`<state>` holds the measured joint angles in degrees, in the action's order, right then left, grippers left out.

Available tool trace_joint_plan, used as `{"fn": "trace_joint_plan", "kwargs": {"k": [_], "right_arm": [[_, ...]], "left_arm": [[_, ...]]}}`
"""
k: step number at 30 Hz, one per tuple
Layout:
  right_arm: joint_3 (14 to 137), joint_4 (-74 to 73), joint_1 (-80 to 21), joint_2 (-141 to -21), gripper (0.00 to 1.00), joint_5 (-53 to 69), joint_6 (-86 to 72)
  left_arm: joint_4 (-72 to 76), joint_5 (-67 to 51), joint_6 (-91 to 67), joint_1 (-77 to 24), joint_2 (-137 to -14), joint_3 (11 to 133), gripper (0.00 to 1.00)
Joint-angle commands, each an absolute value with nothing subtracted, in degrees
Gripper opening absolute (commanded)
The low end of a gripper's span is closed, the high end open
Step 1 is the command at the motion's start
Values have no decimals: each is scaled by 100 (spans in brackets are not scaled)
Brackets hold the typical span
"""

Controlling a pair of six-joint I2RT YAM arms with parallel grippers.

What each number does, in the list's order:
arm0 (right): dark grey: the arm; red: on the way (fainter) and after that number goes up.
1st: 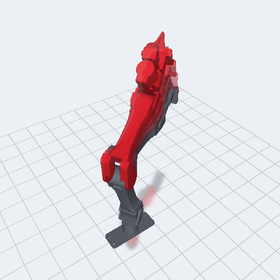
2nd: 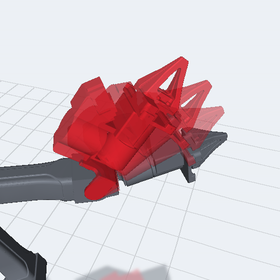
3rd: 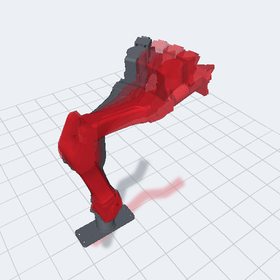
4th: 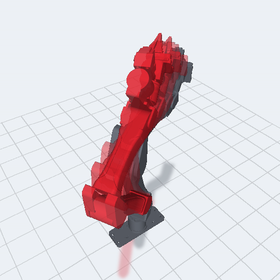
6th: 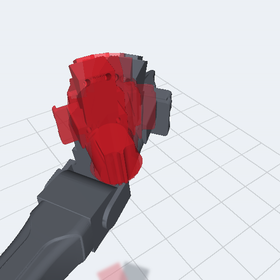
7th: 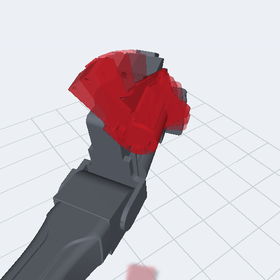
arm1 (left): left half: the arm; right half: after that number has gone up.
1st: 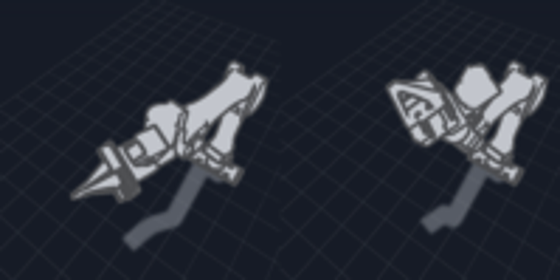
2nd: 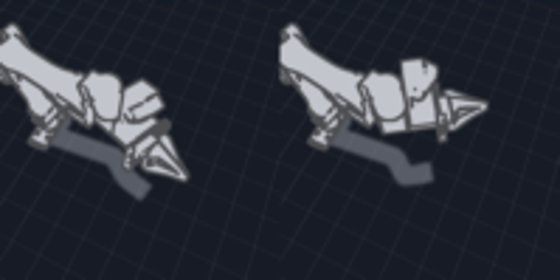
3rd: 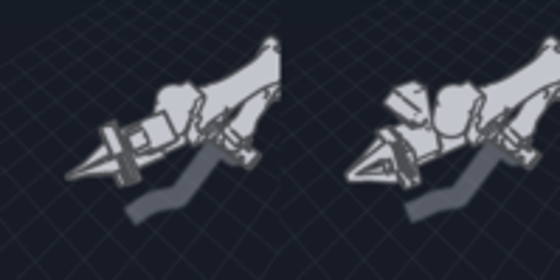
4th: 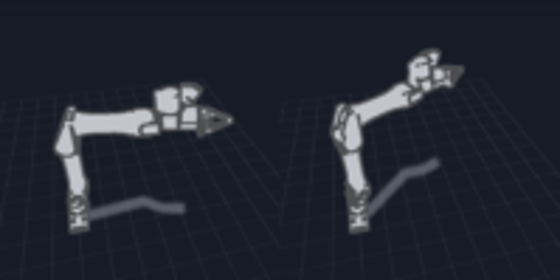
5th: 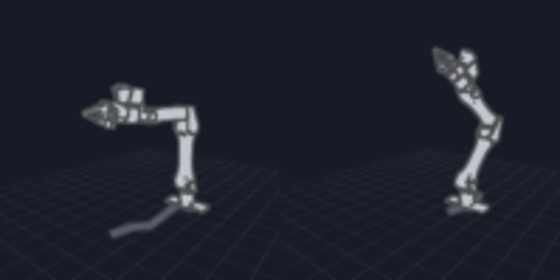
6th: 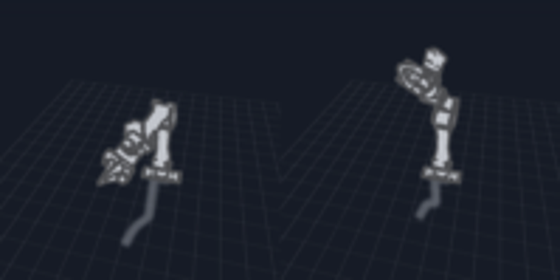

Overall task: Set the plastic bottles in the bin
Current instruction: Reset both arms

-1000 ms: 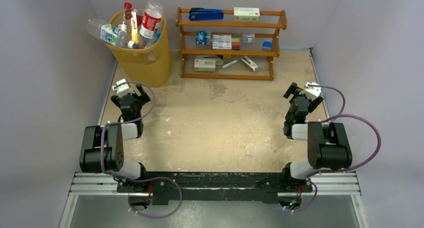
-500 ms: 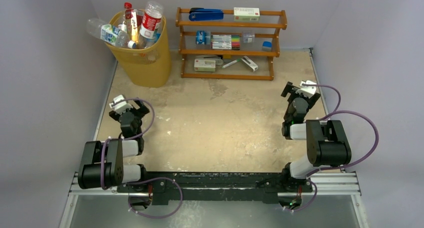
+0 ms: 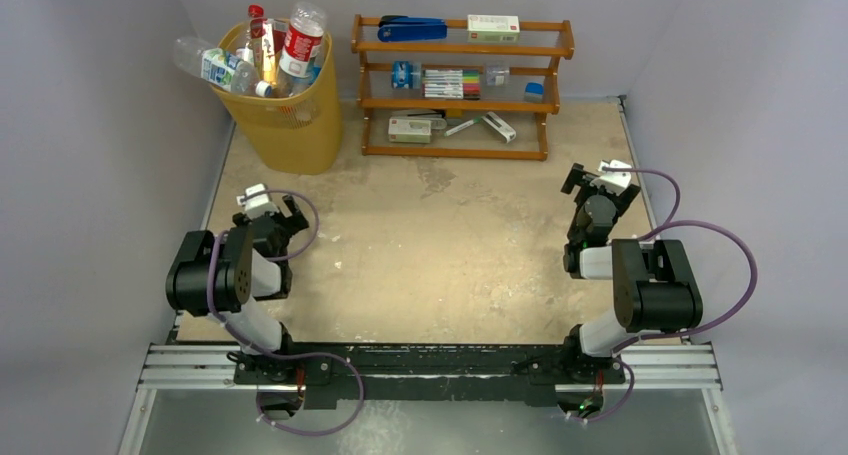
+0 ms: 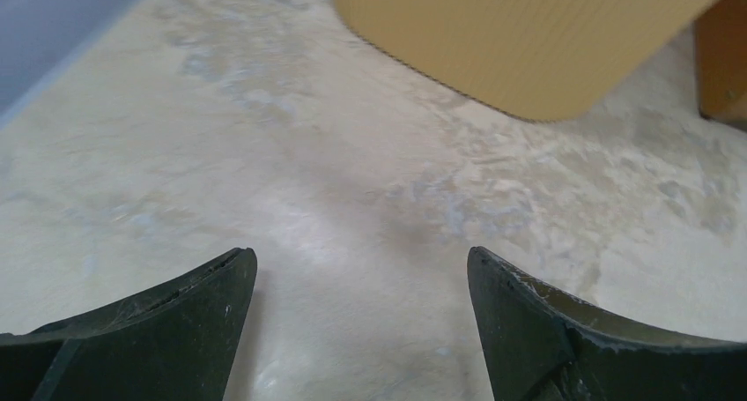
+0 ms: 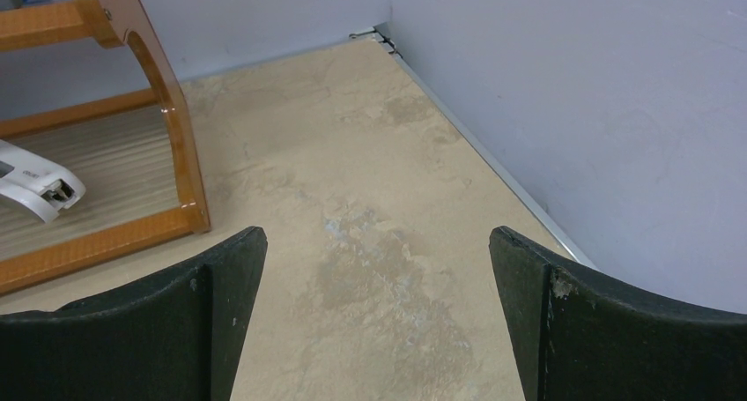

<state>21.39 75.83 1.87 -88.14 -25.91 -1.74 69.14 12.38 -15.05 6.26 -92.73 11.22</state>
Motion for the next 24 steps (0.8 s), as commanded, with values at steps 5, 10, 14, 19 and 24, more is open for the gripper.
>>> {"fn": "trace_joint_plan", "kwargs": {"k": [5, 10, 14, 19, 24], "right_arm": [[2303, 7637, 158, -8872, 100, -2293, -83], [2402, 7463, 158, -8903, 100, -2228, -155], [2404, 7454, 160, -8896, 100, -2221, -171], [2373, 7509, 160, -8877, 100, -2229, -159], [2373, 7507, 158, -8879, 100, -2231, -148]], "left_arm": [[7450, 161, -991, 642, -9572, 1503, 90], [7418, 163, -967, 621, -9534, 1483, 90], [7252, 236, -896, 536, -9519, 1560, 90], [7217, 263, -882, 519, -9505, 1565, 90], [7199, 271, -880, 516, -9513, 1580, 90]]}}
